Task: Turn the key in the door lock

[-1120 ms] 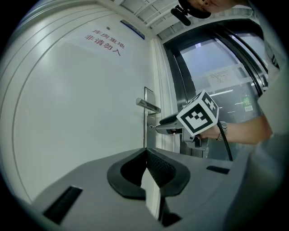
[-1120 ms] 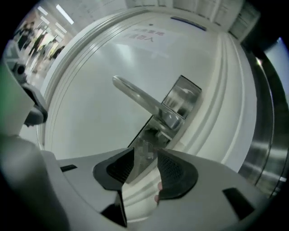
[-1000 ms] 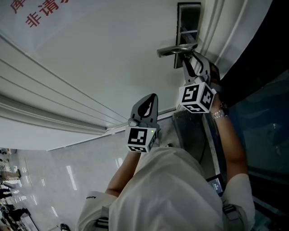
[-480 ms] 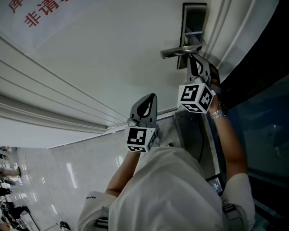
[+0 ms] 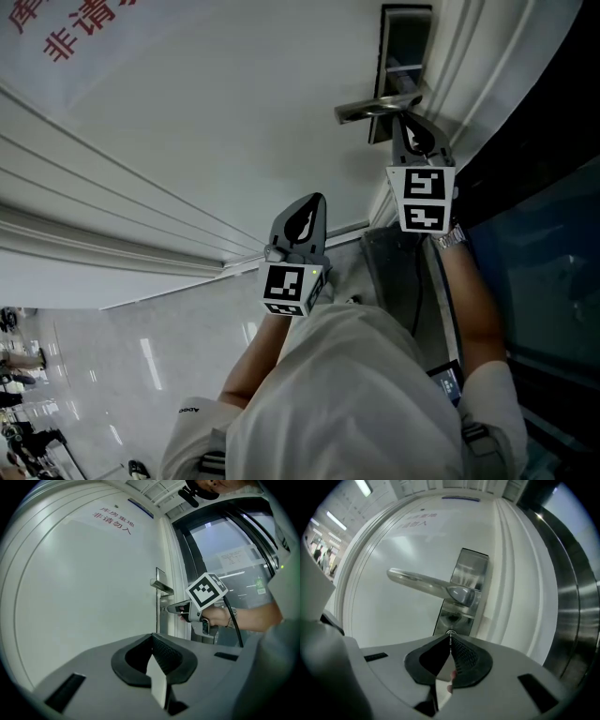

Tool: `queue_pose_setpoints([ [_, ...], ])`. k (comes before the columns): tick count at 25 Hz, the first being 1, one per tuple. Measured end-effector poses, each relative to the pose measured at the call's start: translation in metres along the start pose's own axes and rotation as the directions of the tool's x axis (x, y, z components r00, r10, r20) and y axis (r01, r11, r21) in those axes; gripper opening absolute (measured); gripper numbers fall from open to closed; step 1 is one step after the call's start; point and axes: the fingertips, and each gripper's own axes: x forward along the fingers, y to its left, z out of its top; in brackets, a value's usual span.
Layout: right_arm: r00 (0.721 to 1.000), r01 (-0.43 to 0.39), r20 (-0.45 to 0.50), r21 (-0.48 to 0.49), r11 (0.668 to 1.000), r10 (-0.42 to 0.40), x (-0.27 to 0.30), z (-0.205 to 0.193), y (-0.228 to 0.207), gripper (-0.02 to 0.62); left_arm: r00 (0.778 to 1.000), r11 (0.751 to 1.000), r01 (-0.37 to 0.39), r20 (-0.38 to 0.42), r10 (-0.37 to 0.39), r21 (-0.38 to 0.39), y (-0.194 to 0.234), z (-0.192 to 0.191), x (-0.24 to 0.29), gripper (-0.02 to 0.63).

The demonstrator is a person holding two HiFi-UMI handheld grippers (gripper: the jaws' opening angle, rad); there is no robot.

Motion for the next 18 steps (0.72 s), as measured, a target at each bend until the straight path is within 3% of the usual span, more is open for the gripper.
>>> queue_pose_setpoints([
  [3,0.999,-0.045,0.009,0.21,0.977,0.044,0.0,-0.002,-0.004,0.011,1.0,1.0,0.0,-0.002,0.0,-0.002,0.002,-0.001,-0.001,0.009],
  [5,0.997,-0.08,0.022,0.368,0.926,0.077,0.0,-0.002,-0.007,0.011,1.0,1.0,0.0,-0.003,0.0,-0.003,0.003,-0.001,-0.001,0.009],
  [9,0.992,-0.126,0.048,0.593,0.795,0.121,0.0,-0.004,-0.011,0.012,1.0,1.0,0.002,-0.006,-0.002,-0.006,0.005,-0.002,-0.003,0.009],
  [11,0.99,-0.136,0.061,0.667,0.732,0.128,0.0,-0.006,-0.013,0.012,1.0,1.0,0.001,-0.008,-0.001,-0.007,0.006,-0.003,-0.004,0.009],
  [15,0.986,-0.158,0.097,0.804,0.573,0.136,0.0,-0.008,-0.015,0.012,1.0,1.0,-0.002,-0.007,0.001,-0.007,0.009,-0.002,-0.006,0.009],
  [18,0.984,-0.164,0.11,0.862,0.481,0.137,0.0,-0.01,-0.016,0.012,1.0,1.0,-0.003,-0.009,0.003,-0.007,0.01,-0.003,-0.008,0.008],
])
